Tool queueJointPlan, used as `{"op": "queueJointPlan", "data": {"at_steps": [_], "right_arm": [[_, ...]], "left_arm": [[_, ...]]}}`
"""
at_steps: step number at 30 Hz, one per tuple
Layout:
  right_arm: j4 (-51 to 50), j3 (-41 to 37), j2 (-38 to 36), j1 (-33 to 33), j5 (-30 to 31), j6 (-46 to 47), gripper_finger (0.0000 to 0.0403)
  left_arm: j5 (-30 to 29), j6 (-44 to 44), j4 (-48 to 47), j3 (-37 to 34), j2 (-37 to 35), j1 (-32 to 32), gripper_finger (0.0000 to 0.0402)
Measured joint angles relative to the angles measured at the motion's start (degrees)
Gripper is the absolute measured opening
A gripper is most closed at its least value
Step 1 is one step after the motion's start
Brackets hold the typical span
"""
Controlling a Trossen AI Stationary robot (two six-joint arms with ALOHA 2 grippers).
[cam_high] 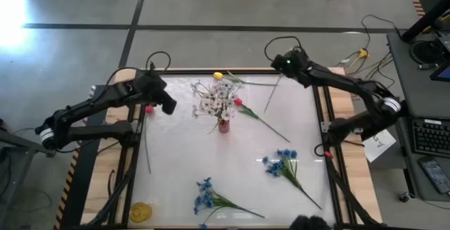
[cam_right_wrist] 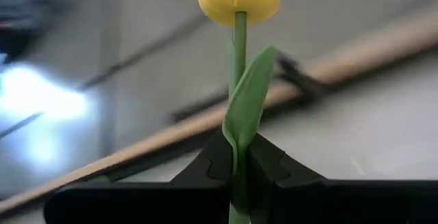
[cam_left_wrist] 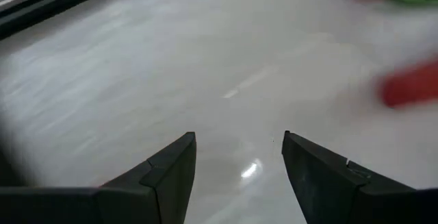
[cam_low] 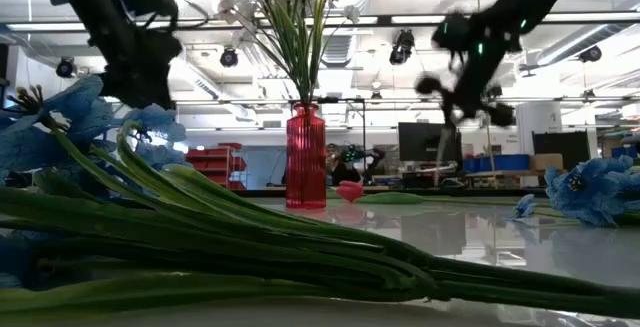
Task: Sort flowers into vase by color
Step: Put the right yellow tulip into the red flower vase
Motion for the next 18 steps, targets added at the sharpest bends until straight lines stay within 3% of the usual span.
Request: {"op": "queueJointPlan", "data": {"at_steps": [4, 7, 12, 18], "right_arm": [[11.43, -0.83, -7.68, 5.3, -0.14, -11.92, 0.0013], [19.45, -1.56, -11.76, 10.67, -0.63, -21.44, 0.0013], [29.02, -1.83, -13.76, 21.48, -1.06, -33.21, 0.0013], [38.94, -2.26, -12.03, 32.67, -1.1, -42.63, 0.0013]], "left_arm": [[12.88, 9.54, 3.24, 0.0, -1.08, -3.95, 0.0205], [17.52, 12.83, 4.06, 0.0, -1.57, -8.63, 0.0205], [17.57, 14.18, 3.92, 0.0, -1.53, -17.23, 0.0205], [13.25, 3.82, 9.98, -2.28, -4.58, -22.94, 0.0205]]}}
